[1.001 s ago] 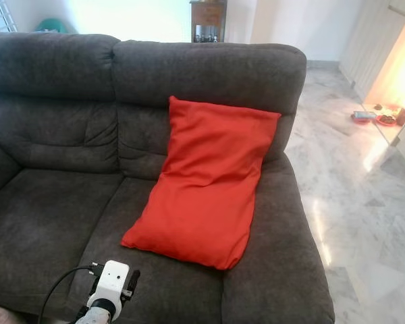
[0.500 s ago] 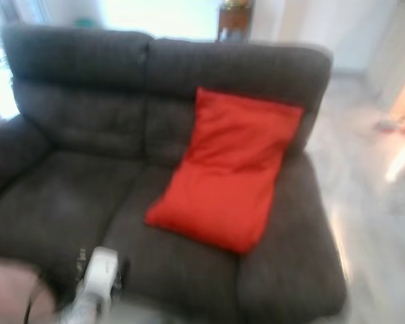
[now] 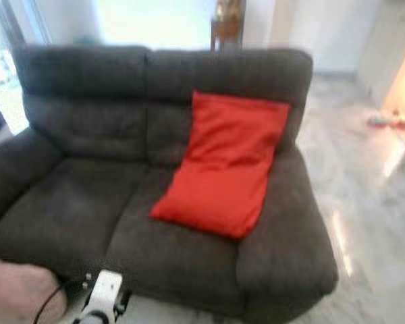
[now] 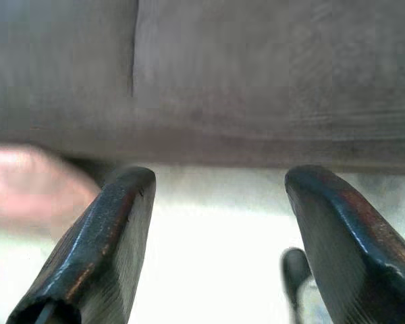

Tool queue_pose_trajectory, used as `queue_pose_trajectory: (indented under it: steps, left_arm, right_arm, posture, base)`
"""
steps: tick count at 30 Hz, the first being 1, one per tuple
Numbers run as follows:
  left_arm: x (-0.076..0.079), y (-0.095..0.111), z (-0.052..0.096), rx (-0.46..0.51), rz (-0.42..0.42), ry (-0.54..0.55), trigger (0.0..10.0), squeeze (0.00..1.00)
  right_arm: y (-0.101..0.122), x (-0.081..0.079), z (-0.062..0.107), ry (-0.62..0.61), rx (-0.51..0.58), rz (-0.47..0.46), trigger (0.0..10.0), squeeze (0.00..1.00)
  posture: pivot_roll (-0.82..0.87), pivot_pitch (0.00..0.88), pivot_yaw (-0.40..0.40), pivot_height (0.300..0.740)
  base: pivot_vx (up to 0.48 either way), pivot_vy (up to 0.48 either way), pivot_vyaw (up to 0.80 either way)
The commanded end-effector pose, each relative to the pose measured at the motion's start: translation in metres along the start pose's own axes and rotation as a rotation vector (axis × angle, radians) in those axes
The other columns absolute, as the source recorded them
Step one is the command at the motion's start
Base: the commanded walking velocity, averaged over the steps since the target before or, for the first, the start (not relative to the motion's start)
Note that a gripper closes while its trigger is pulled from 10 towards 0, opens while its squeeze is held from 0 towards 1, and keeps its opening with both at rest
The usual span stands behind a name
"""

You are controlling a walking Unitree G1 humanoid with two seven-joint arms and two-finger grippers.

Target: Move the pillow to the sofa from floor

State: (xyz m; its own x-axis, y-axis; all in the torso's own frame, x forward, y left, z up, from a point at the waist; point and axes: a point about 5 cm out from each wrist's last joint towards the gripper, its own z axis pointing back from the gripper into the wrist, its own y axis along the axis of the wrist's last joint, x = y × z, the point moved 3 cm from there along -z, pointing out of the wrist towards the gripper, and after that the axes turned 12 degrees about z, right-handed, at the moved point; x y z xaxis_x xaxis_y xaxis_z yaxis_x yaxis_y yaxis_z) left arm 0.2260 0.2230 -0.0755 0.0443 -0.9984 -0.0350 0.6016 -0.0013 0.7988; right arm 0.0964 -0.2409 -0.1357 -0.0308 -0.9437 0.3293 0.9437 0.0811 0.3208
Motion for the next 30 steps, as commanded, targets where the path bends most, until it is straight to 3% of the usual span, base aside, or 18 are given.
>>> queue_pose_trajectory:
  steps: [1, 3, 4, 5, 6, 8, 10, 11, 12, 13, 17, 22, 30]
  left_arm:
    - [0.001, 0.004, -0.004, -0.015, 0.055, 0.010, 10.0, 0.00]
    - [-0.008, 0.000, -0.004, -0.066, 0.065, 0.066, 10.0, 0.00]
    - [-0.019, -0.007, 0.000, -0.084, 0.148, 0.115, 10.0, 0.00]
    - [-0.019, -0.007, 0.000, -0.084, 0.148, 0.115, 10.0, 0.00]
    - [-0.029, -0.013, 0.004, -0.106, 0.189, 0.156, 10.0, 0.00]
    - [-0.034, -0.021, 0.007, -0.162, 0.141, 0.140, 10.0, 0.00]
    - [-0.038, -0.033, 0.013, -0.219, 0.002, 0.123, 10.0, 0.00]
    - [-0.038, -0.033, 0.013, -0.219, 0.002, 0.123, 10.0, 0.00]
    - [-0.042, -0.049, 0.021, -0.296, -0.091, 0.118, 10.0, 0.00]
    - [-0.045, -0.060, 0.028, -0.343, -0.085, 0.132, 10.0, 0.00]
    - [-0.044, -0.071, 0.033, -0.388, -0.087, 0.122, 10.0, 0.00]
    - [-0.044, -0.077, 0.037, -0.416, -0.143, 0.112, 10.0, 0.00]
    - [-0.045, -0.083, 0.041, -0.431, -0.118, 0.134, 10.0, 0.00]
  right_arm:
    - [0.008, 0.004, -0.001, -0.010, 0.023, 0.001, 10.0, 0.00]
    - [0.009, 0.002, -0.001, -0.008, 0.025, 0.006, 10.0, 0.00]
    - [0.010, 0.001, -0.001, -0.004, 0.031, 0.024, 10.0, 0.00]
    - [0.010, 0.001, -0.001, -0.004, 0.031, 0.024, 10.0, 0.00]
    - [0.011, 0.001, -0.001, -0.001, 0.034, 0.030, 10.0, 0.00]
    - [0.011, 0.001, -0.001, -0.001, 0.031, 0.024, 10.0, 0.00]
    - [0.011, 0.001, -0.001, 0.002, 0.029, 0.028, 10.0, 0.00]
    - [0.011, 0.001, -0.001, 0.002, 0.029, 0.028, 10.0, 0.00]
    - [0.011, 0.000, -0.001, 0.006, 0.029, 0.028, 10.0, 0.00]
    - [0.011, -0.001, -0.001, 0.008, 0.029, 0.023, 10.0, 0.00]
    - [0.012, -0.001, -0.001, 0.014, 0.036, 0.017, 10.0, 0.00]
    - [0.012, -0.002, -0.001, 0.026, 0.034, 0.022, 10.0, 0.00]
    - [0.015, -0.007, -0.001, 0.046, 0.036, 0.015, 10.0, 0.00]
  posture:
    - [0.09, 0.018, -0.028, 0.740]
    - [0.09, 0.014, -0.023, 0.740]
    - [0.08, 0.014, -0.024, 0.740]
    - [0.08, 0.014, -0.024, 0.740]
    - [0.08, 0.014, -0.025, 0.740]
    - [0.10, 0.014, -0.023, 0.740]
    - [0.10, 0.014, -0.023, 0.740]
    - [0.10, 0.014, -0.023, 0.740]
    - [0.09, 0.013, -0.021, 0.740]
    - [0.07, 0.011, -0.019, 0.740]
    - [0.08, 0.012, -0.022, 0.740]
    - [0.08, 0.008, -0.027, 0.740]
    - [0.07, 0.000, -0.026, 0.740]
  base:
    - [0.000, 0.000, 0.00]
    - [0.000, 0.000, 0.00]
    - [0.000, 0.000, 0.00]
    - [0.000, 0.000, 0.00]
    - [0.000, 0.000, 0.00]
    - [0.000, 0.000, 0.00]
    - [0.000, 0.000, 0.00]
    - [0.000, 0.000, 0.00]
    - [0.000, 0.000, 0.00]
    - [0.000, 0.000, 0.00]
    - [0.000, 0.000, 0.00]
    - [0.000, 0.000, 0.00]
    - [0.000, 0.000, 0.00]
